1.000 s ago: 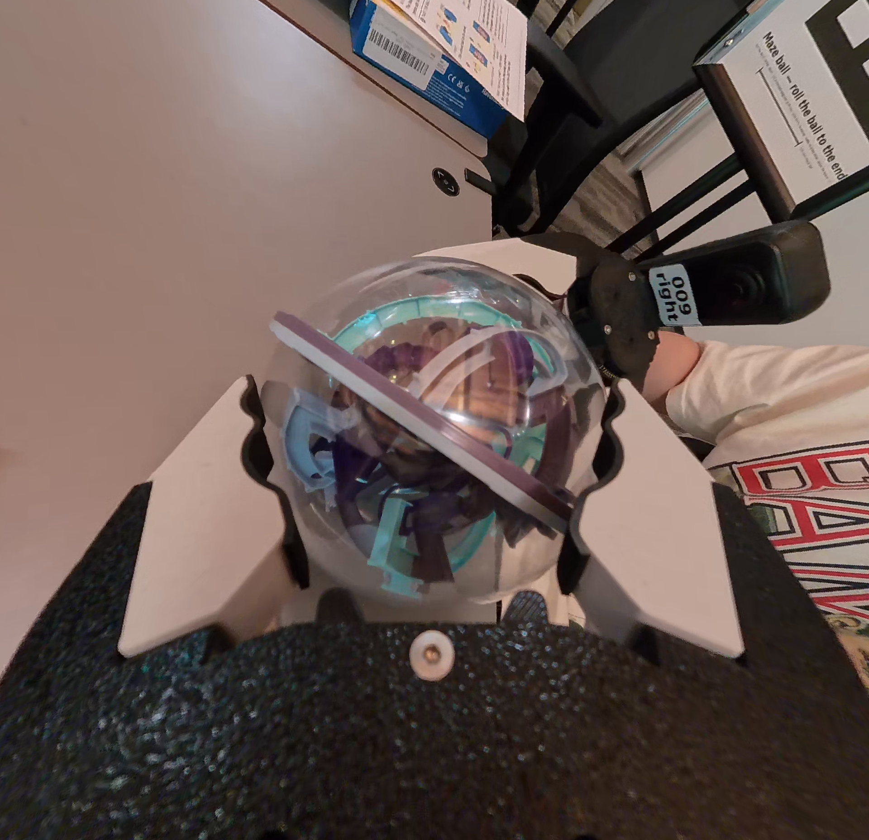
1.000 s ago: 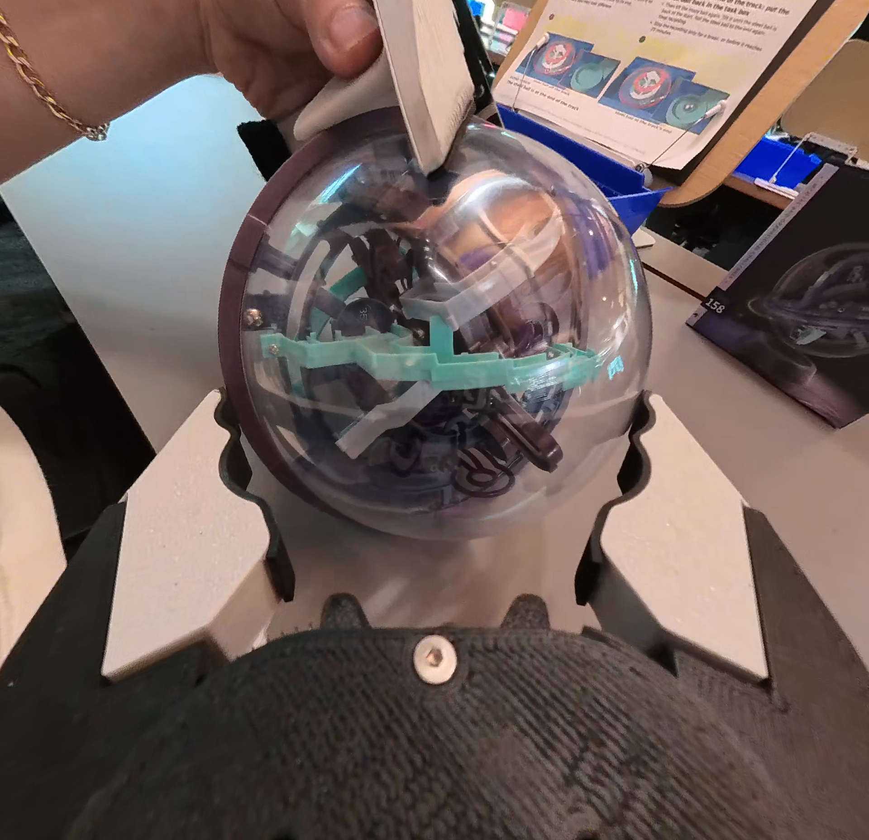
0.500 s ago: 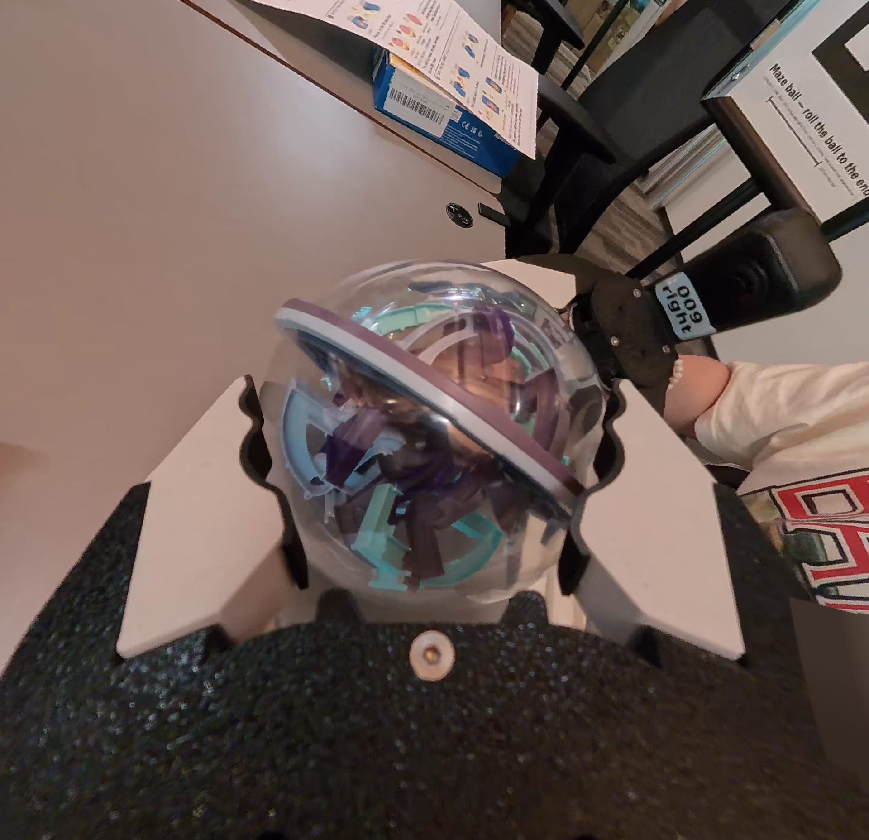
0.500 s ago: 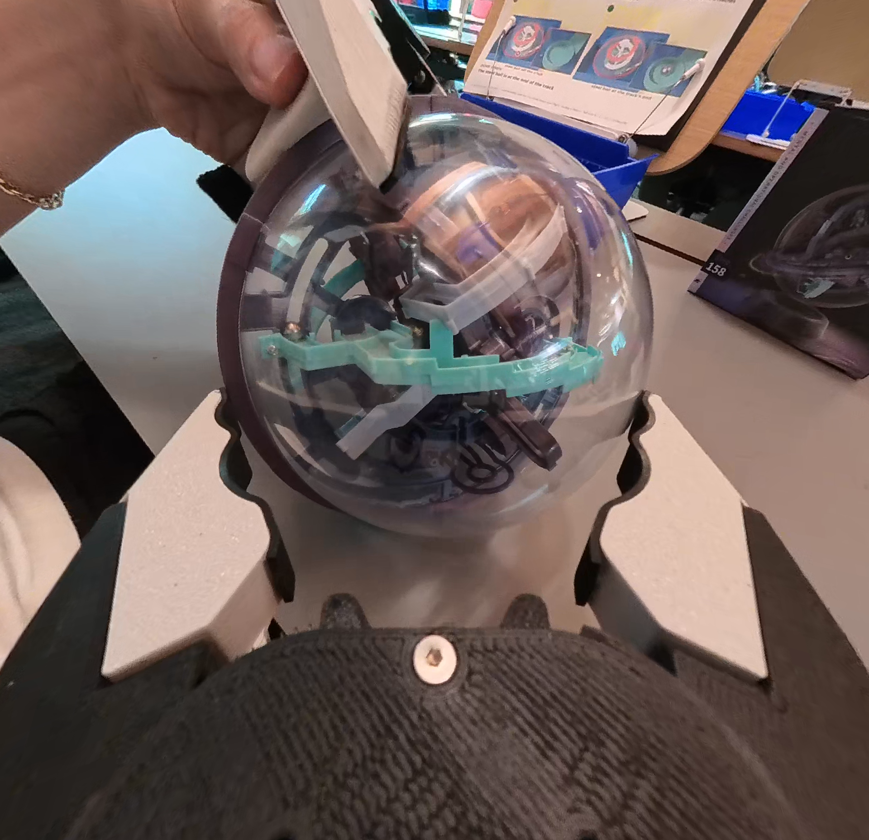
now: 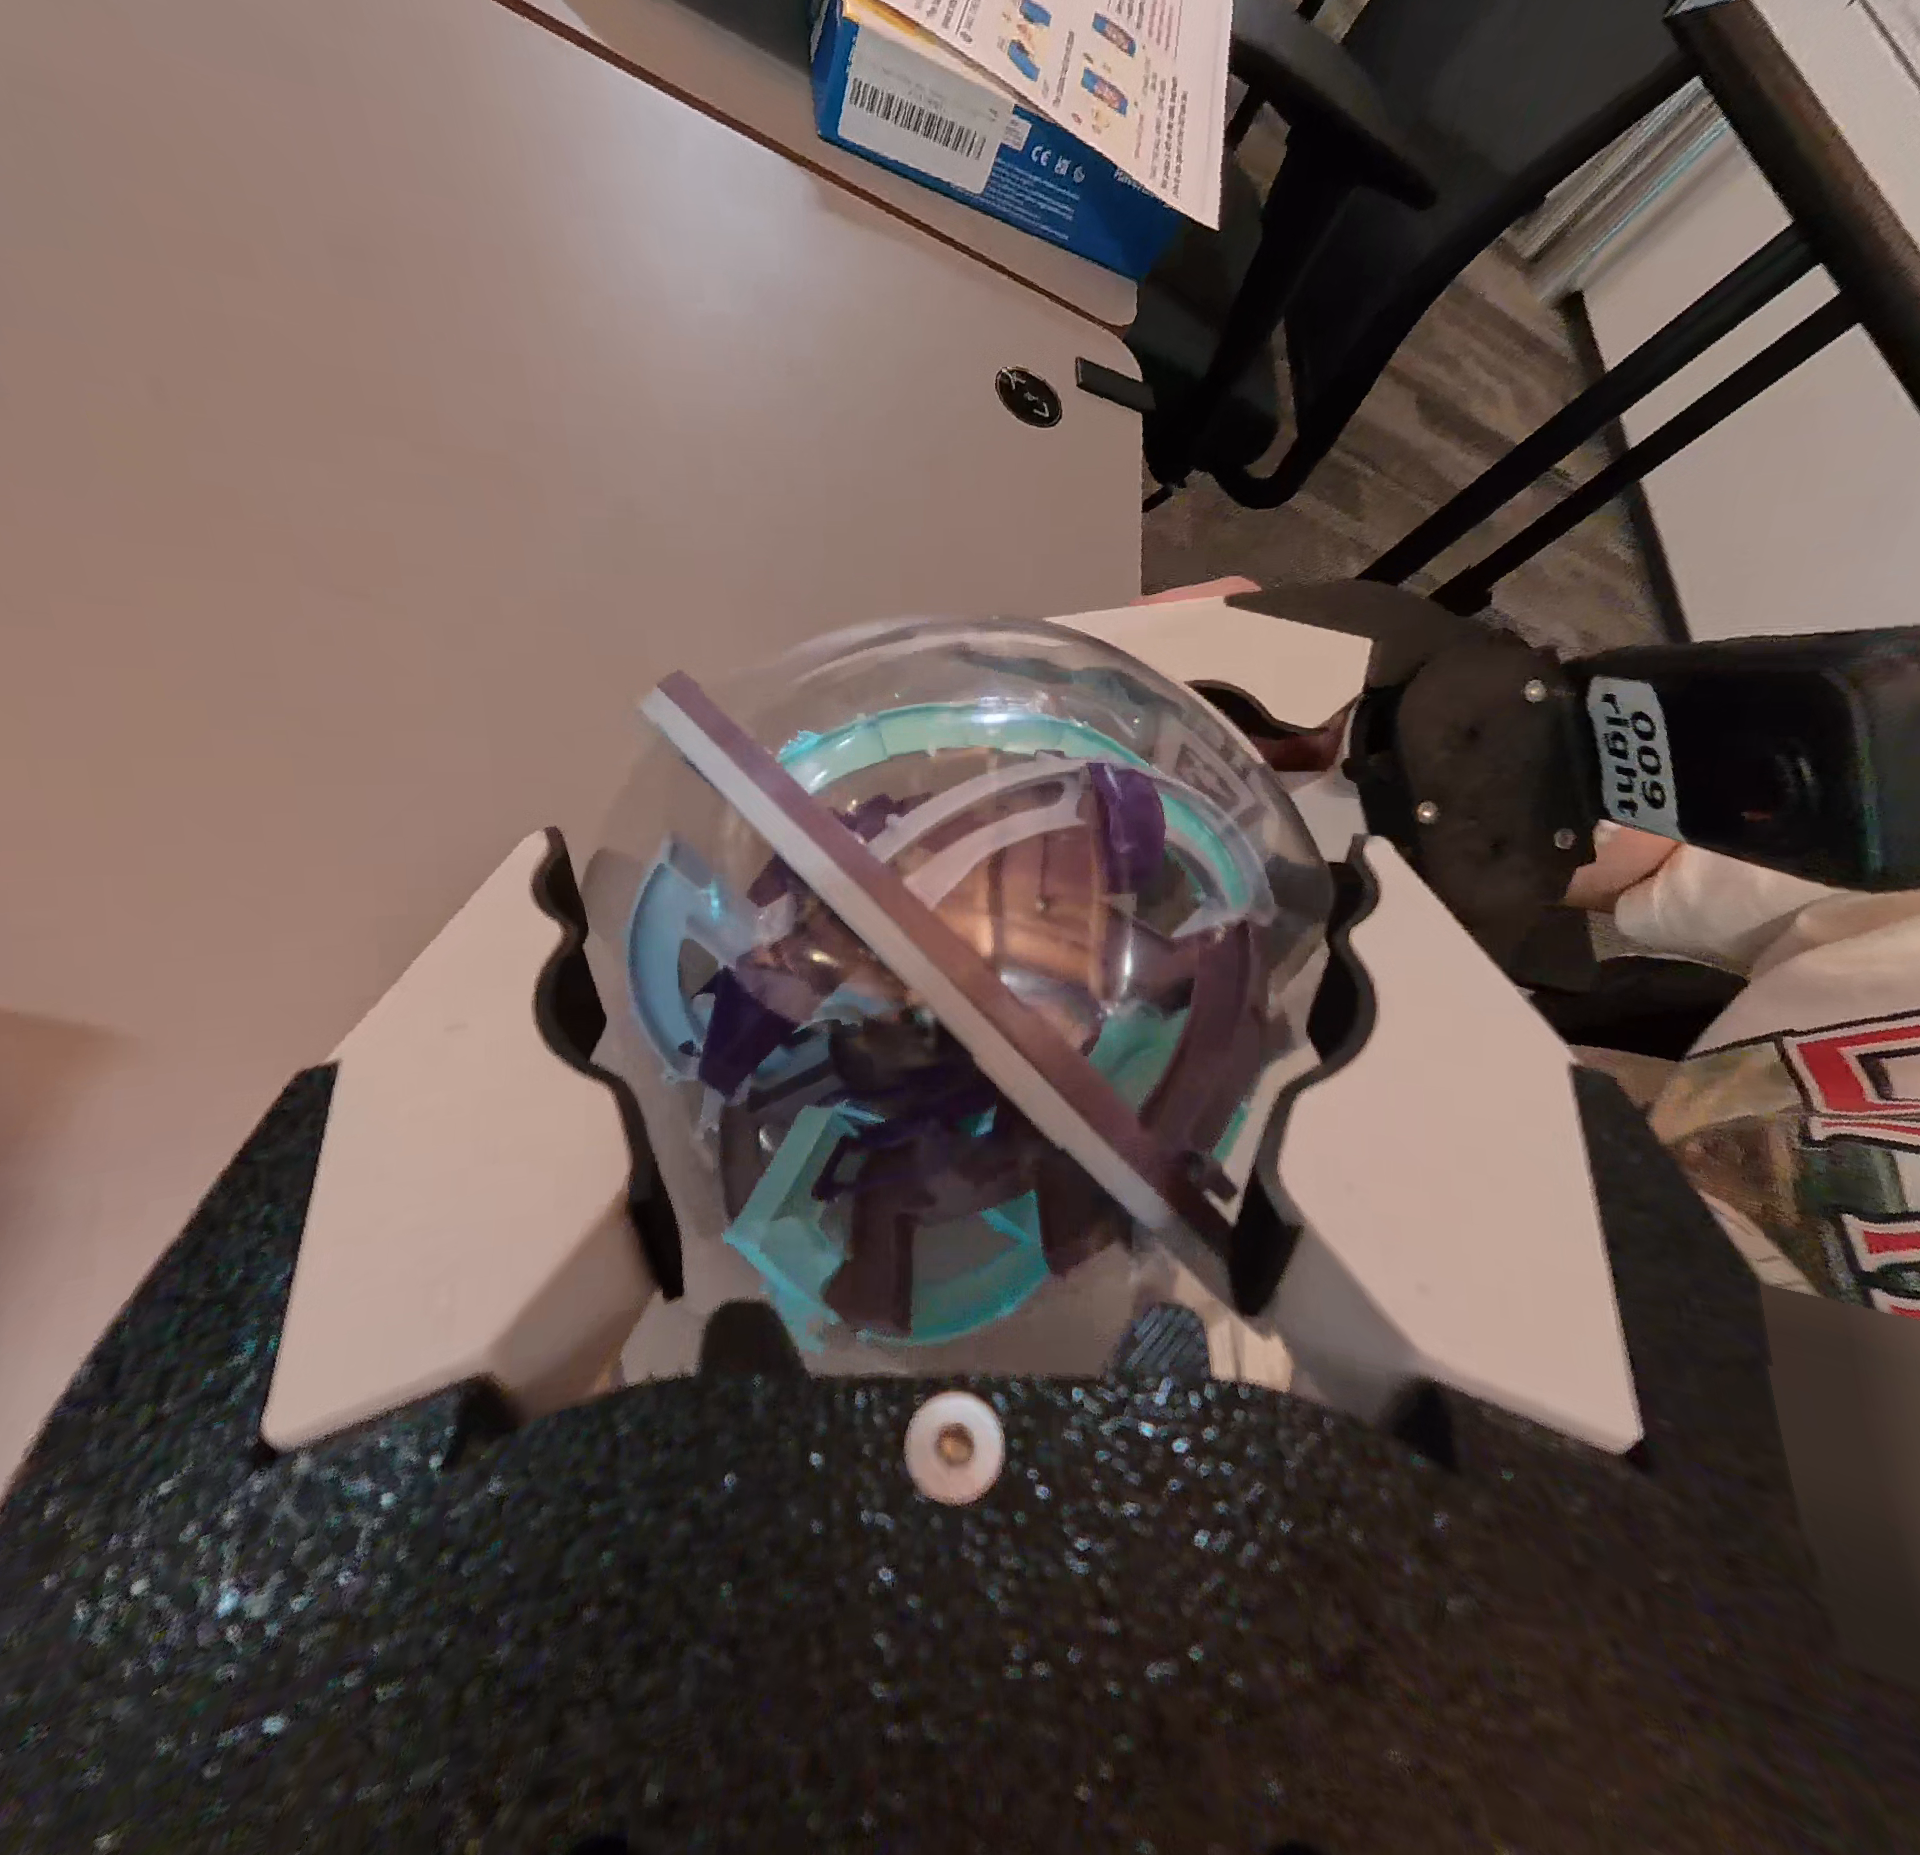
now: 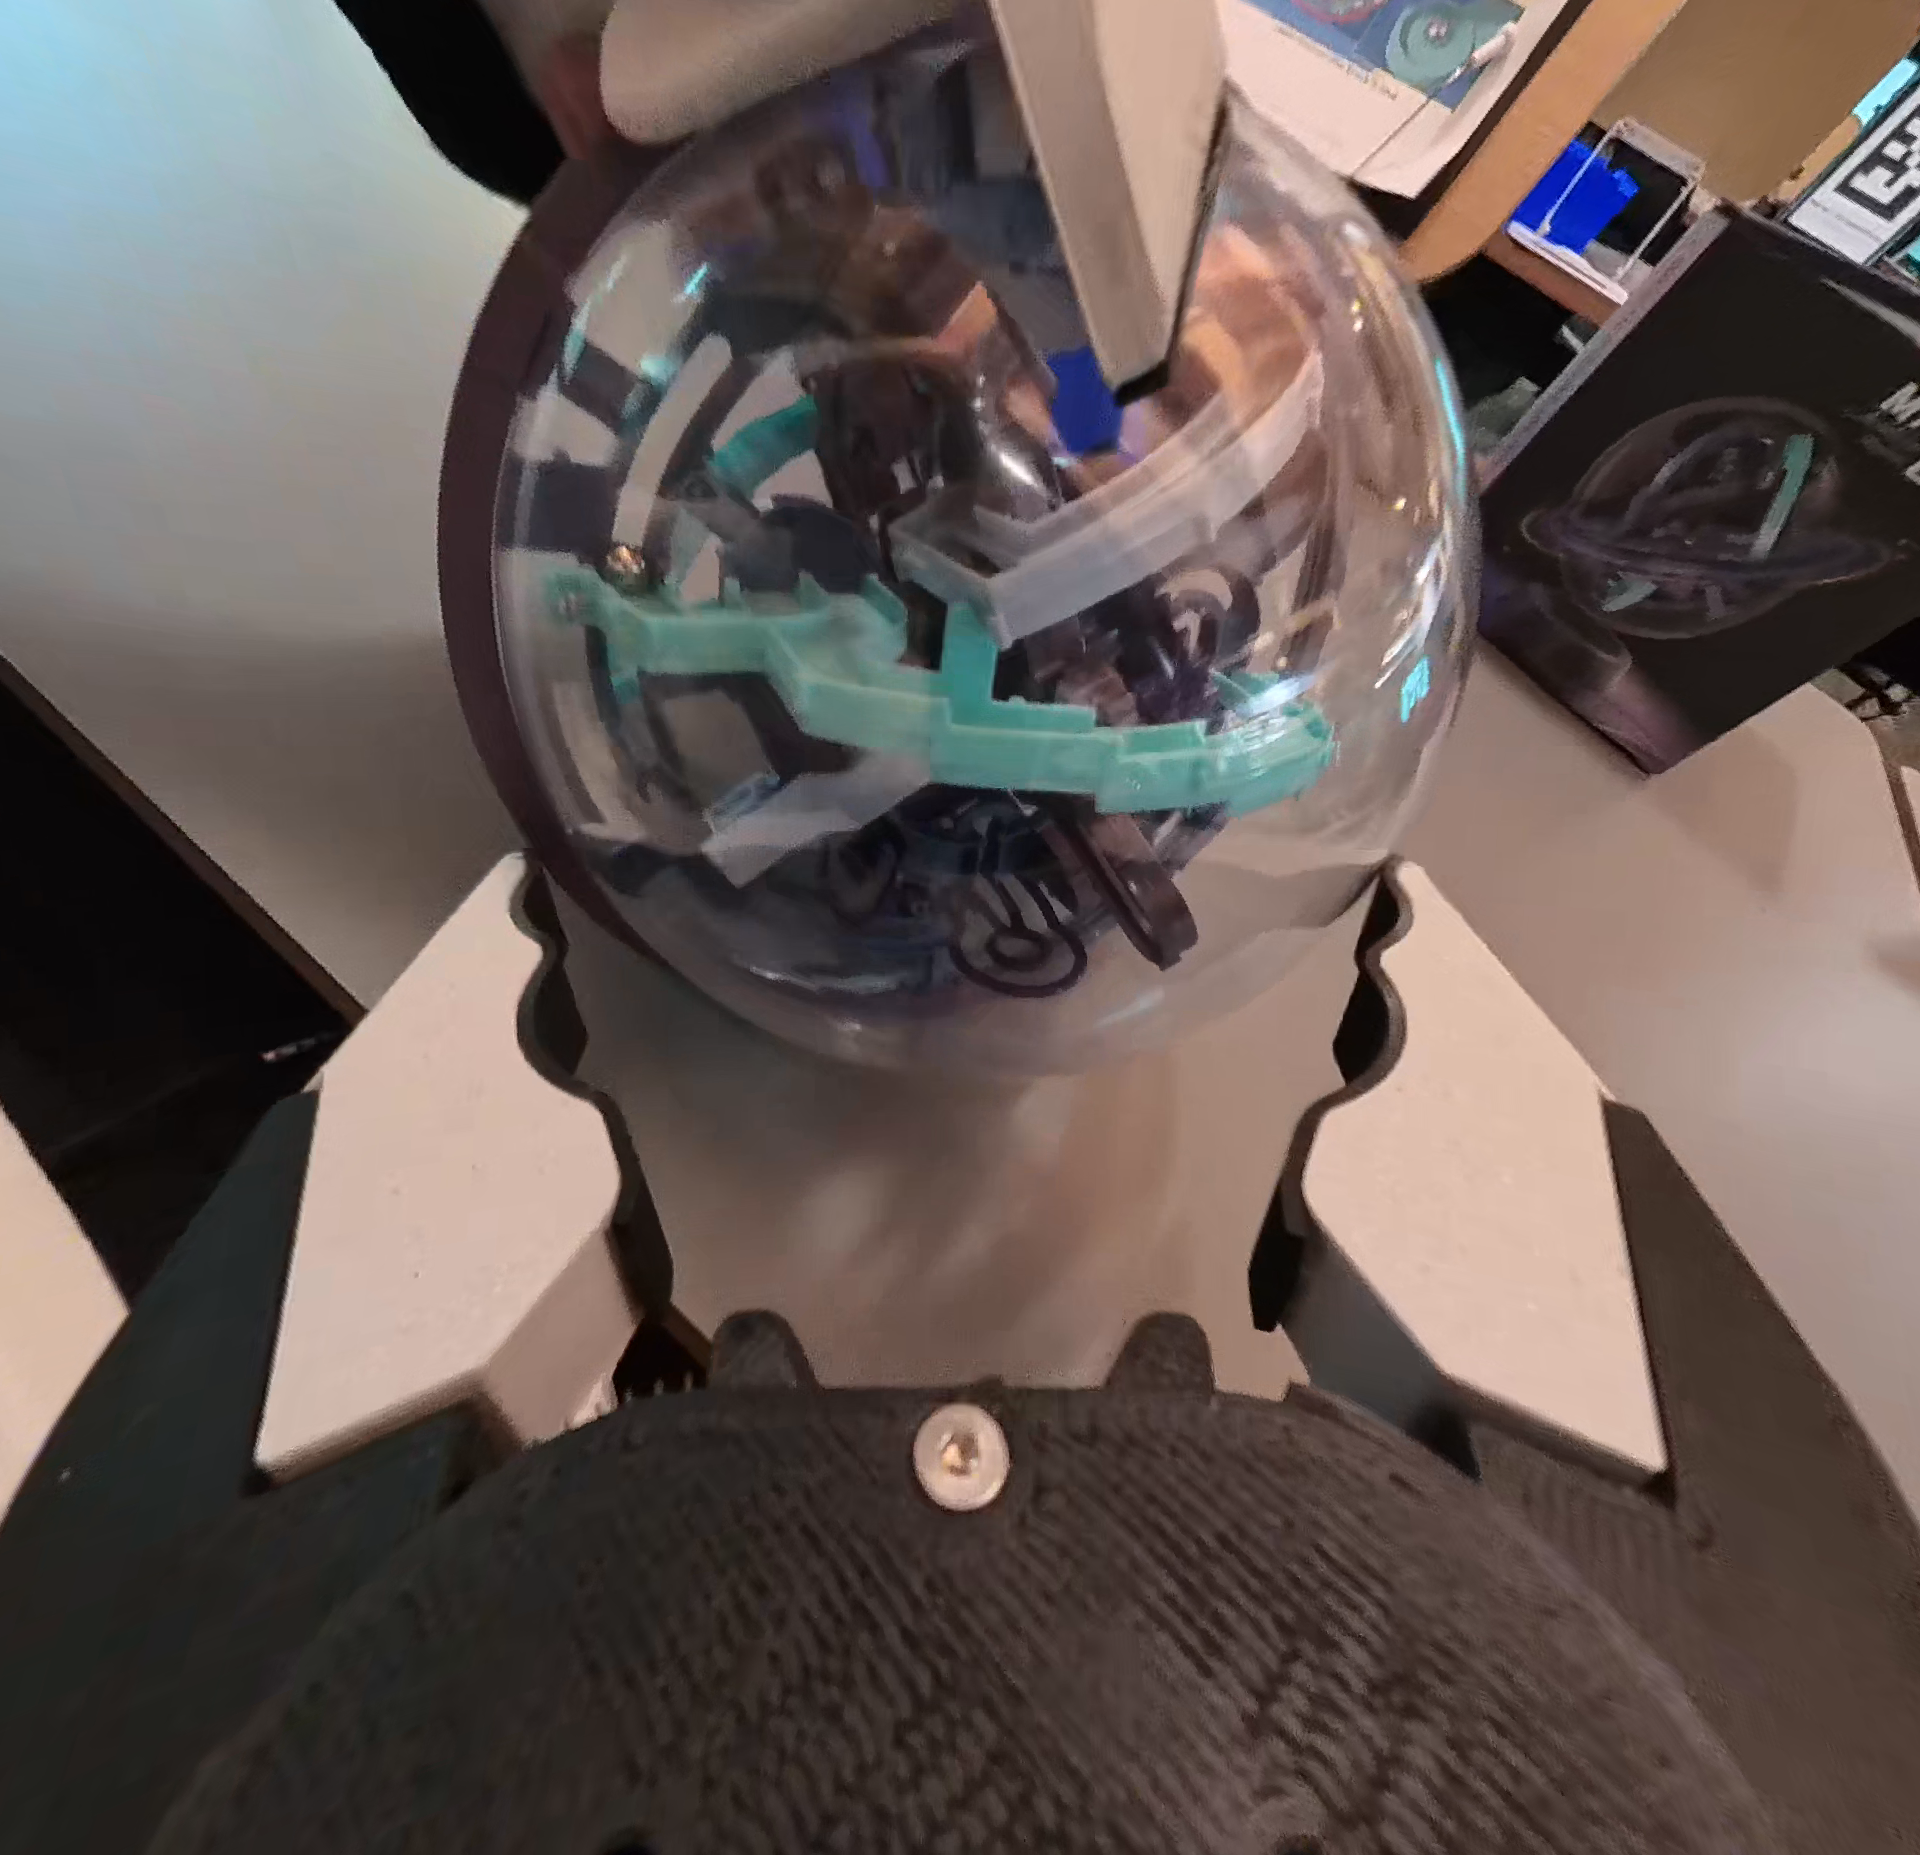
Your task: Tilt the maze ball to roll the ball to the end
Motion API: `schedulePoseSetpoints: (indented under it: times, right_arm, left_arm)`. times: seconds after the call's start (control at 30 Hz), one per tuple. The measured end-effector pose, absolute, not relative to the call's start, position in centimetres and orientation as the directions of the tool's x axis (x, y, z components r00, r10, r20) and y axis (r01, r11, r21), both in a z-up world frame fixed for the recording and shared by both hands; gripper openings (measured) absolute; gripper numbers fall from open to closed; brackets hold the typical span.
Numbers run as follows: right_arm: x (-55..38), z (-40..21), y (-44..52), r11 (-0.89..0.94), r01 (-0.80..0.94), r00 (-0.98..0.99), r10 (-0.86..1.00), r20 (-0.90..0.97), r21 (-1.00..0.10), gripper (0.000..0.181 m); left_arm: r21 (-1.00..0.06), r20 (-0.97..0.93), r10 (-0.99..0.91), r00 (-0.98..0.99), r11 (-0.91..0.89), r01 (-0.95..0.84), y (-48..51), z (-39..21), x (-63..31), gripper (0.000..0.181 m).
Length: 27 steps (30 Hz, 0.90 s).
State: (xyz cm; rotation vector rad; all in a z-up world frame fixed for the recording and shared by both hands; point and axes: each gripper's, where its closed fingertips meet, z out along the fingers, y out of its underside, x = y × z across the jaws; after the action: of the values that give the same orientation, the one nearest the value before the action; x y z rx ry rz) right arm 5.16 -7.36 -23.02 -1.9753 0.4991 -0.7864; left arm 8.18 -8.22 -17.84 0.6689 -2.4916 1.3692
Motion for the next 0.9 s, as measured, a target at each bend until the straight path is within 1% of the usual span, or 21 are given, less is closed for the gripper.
schedulePoseSetpoints:
  times: [0.17,0.27,0.33,0.43,0.5,0.6,0.77,0.9]
  right_arm:
    - [4.8,-23.6,-8.4,-0.520,-0.021,0.708,-0.610,0.355,-0.854,0.135]
    - [4.5,-22.2,-8.7,-0.505,0.041,0.735,-0.569,0.369,-0.862,0.131]
    - [4.5,-20.9,-8.8,-0.490,0.095,0.763,-0.523,0.379,-0.867,0.134]
    - [4.7,-19.8,-8.5,-0.462,0.131,0.819,-0.448,0.358,-0.877,0.138]
    - [4.6,-19.4,-7.9,-0.449,0.150,0.850,-0.396,0.346,-0.881,0.138]
    - [4.8,-19.6,-7.4,-0.448,0.171,0.859,-0.369,0.356,-0.877,0.148]
    - [5.0,-21.0,-7.7,-0.544,0.233,0.800,-0.364,0.477,-0.806,0.151]
    - [5.0,-21.5,-8.0,-0.585,0.234,0.775,-0.371,0.512,-0.777,0.148]
  left_arm:
    - [-0.741,0.372,-0.288,-0.882,0.481,-0.469,-8.5,-17.8,7.9,0.137]
    - [-0.733,0.354,-0.292,-0.889,0.503,-0.457,-8.7,-17.8,7.8,0.137]
    - [-0.728,0.339,-0.294,-0.894,0.520,-0.447,-8.9,-17.8,7.7,0.137]
    - [-0.727,0.323,-0.291,-0.900,0.532,-0.433,-9.3,-17.7,7.6,0.137]
    - [-0.731,0.320,-0.282,-0.904,0.534,-0.425,-9.6,-17.7,7.4,0.137]
    - [-0.742,0.338,-0.274,-0.900,0.511,-0.434,-9.8,-17.9,7.1,0.138]
    - [-0.794,0.356,-0.289,-0.889,0.409,-0.451,-9.5,-17.8,7.1,0.141]
    - [-0.802,0.399,-0.348,-0.848,0.315,-0.507,-9.1,-18.3,7.5,0.155]
